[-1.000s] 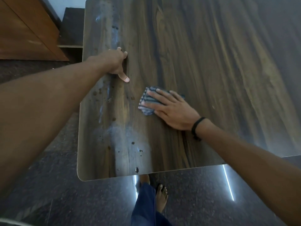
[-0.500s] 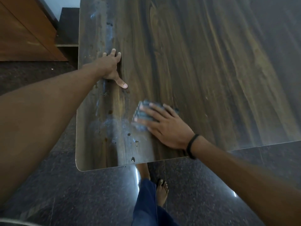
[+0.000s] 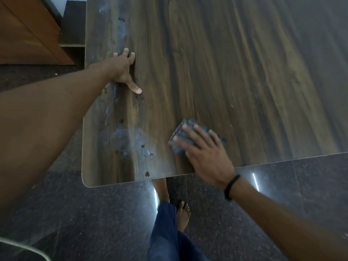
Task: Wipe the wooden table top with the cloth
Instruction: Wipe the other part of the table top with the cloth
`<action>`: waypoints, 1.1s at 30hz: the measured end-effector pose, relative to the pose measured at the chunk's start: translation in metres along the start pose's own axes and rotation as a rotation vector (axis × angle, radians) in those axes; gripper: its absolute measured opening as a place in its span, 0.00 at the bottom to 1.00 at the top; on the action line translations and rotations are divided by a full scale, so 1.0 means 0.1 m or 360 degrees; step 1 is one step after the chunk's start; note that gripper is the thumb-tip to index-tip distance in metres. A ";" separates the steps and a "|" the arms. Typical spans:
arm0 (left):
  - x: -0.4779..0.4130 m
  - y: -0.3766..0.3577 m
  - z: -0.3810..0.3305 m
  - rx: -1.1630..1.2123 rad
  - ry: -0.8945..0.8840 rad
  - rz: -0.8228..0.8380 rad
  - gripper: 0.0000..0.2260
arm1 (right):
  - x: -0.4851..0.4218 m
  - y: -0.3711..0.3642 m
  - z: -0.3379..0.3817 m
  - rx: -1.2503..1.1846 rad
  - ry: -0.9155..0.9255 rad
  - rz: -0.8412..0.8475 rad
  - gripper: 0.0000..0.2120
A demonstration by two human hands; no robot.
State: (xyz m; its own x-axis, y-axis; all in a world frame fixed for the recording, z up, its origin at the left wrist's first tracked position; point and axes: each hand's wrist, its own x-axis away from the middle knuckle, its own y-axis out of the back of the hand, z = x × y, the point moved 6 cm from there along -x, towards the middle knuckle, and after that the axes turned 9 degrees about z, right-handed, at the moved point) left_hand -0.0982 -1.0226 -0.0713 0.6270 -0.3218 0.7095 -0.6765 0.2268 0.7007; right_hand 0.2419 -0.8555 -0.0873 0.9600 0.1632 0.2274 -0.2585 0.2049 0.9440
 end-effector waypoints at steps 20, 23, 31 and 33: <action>0.06 -0.03 0.04 -0.0034 -0.0059 -0.0047 0.71 | -0.21 -0.15 0.67 0.0204 0.0524 0.0019 0.23; 0.13 -0.03 0.05 -0.0037 -0.0109 -0.0008 0.69 | -0.51 0.07 0.47 0.0098 0.0203 -0.0023 0.23; 0.26 -0.18 0.44 -0.0104 0.0011 0.0271 0.71 | -0.47 0.00 0.61 0.0182 0.0371 0.0025 0.22; 0.25 -0.22 0.45 -0.0086 -0.0009 0.0299 0.71 | -0.60 0.06 0.65 0.0004 0.0034 0.0024 0.22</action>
State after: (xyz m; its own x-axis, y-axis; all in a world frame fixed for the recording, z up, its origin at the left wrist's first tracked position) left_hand -0.0849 -1.0770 -0.0724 0.4896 -0.2741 0.8277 -0.7593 0.3325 0.5593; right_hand 0.1898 -0.9266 -0.0802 0.9535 0.1871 0.2363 -0.2725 0.1998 0.9412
